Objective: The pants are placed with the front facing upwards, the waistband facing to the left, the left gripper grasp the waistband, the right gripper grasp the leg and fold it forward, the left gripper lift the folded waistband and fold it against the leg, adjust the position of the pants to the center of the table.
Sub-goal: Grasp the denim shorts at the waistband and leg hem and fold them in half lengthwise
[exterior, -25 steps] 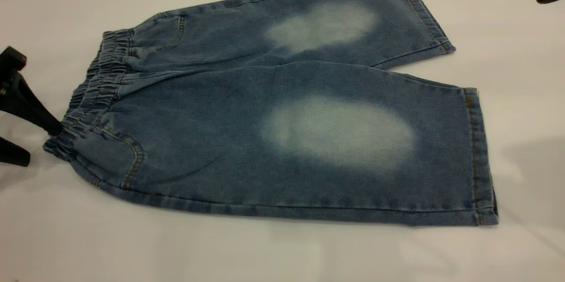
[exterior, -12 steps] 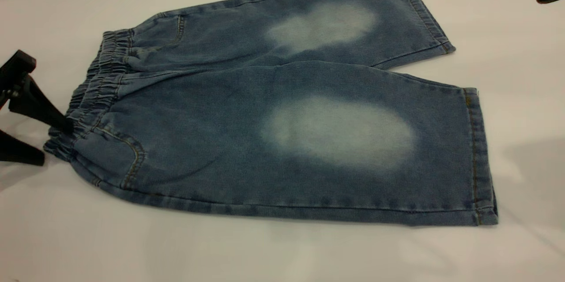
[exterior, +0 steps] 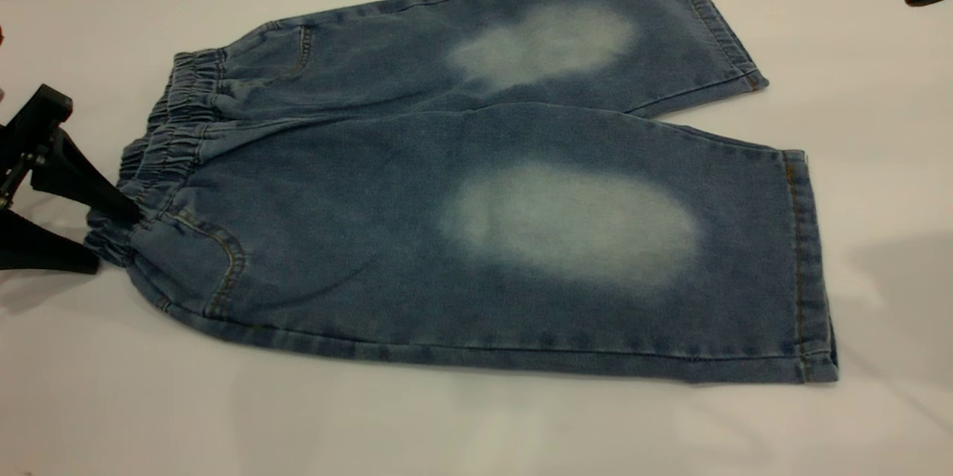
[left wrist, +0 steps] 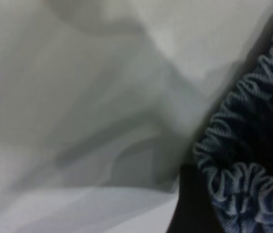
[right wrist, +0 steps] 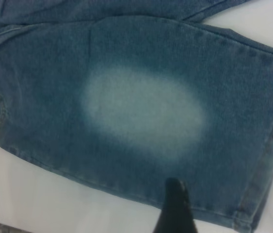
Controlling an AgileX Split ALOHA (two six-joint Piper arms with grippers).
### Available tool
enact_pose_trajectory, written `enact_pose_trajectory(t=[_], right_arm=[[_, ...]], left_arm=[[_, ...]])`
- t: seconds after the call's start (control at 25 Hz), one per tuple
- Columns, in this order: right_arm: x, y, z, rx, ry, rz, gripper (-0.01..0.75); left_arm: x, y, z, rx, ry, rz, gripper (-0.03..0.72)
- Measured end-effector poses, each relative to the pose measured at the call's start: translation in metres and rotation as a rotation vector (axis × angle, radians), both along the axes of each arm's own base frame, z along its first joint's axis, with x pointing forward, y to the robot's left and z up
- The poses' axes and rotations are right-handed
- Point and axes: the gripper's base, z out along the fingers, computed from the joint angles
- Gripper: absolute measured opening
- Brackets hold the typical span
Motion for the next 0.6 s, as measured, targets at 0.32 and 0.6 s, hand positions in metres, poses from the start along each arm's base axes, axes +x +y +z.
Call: enact_pose_trajectory(t=[0.32,0.6], right_arm=[[-0.002,0.001,-0.001,0.02,0.032,-0.003,0.461],[-0.016,0.004,-0.035,0.076,0.272,-0.042,0.461]], left_arm=[[0.0,0.002,-0.004,0.034,-0.002,0.005,0.157],[0.003,0.003,0.007,0.049,-0.04,-0.006,0.119]])
